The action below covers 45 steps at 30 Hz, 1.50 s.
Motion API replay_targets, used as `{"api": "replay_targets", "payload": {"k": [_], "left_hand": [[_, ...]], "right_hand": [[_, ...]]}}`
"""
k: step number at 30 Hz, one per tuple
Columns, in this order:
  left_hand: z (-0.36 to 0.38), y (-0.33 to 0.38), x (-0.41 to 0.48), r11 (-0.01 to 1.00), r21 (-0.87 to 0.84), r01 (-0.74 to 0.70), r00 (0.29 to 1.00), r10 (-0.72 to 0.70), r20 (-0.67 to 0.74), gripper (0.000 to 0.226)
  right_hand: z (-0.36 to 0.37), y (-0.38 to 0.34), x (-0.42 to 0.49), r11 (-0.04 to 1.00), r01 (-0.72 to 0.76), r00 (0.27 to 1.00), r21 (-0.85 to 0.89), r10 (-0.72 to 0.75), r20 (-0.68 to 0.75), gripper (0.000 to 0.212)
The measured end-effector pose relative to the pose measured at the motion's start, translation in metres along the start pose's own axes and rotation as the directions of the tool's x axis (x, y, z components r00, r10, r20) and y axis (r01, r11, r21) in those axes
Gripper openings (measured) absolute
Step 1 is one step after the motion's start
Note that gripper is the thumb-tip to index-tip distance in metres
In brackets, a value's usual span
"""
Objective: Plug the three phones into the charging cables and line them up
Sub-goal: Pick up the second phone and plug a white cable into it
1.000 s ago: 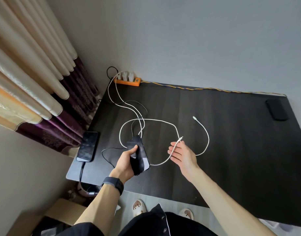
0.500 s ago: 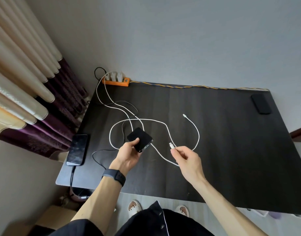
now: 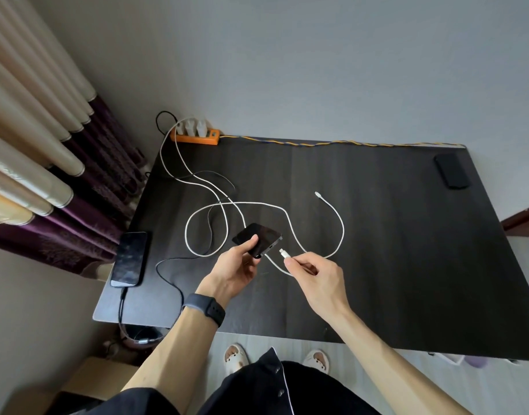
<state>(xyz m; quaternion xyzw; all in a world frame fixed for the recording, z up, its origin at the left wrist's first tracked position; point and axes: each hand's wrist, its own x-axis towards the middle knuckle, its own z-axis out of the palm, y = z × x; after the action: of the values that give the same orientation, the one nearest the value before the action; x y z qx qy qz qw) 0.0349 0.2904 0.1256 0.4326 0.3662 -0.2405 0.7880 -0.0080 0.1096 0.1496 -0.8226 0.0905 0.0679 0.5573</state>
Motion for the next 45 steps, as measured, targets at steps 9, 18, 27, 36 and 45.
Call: {"api": "replay_targets", "payload": {"k": [9, 18, 27, 36, 45], "left_hand": [[0.003, -0.005, -0.003, 0.996, 0.073, -0.045, 0.999, 0.045, 0.008, 0.02], [-0.003, -0.009, -0.003, 0.995, 0.078, -0.068, 0.998, 0.068, 0.004, 0.028], [-0.005, -0.009, -0.002, 0.991, 0.096, -0.092, 0.996, 0.092, 0.002, 0.016], [-0.003, -0.009, -0.002, 0.953, 0.206, -0.223, 0.975, 0.22, 0.035, 0.016], [0.003, -0.012, -0.002, 0.927, 0.287, -0.243, 0.967, 0.255, -0.003, 0.032]], "right_hand": [[0.004, 0.001, 0.001, 0.999, 0.007, 0.999, -0.049, -0.005, 0.046, 0.016], [0.007, 0.001, 0.001, 1.0, -0.006, 0.999, -0.031, 0.008, 0.051, 0.017], [0.01, 0.005, 0.007, 0.996, -0.06, 0.996, -0.063, 0.064, 0.063, 0.018], [0.009, 0.006, 0.011, 0.993, -0.066, 0.996, -0.102, 0.072, 0.057, 0.019], [0.013, 0.016, 0.013, 0.99, -0.082, 0.995, -0.116, 0.089, 0.051, 0.018]]}}
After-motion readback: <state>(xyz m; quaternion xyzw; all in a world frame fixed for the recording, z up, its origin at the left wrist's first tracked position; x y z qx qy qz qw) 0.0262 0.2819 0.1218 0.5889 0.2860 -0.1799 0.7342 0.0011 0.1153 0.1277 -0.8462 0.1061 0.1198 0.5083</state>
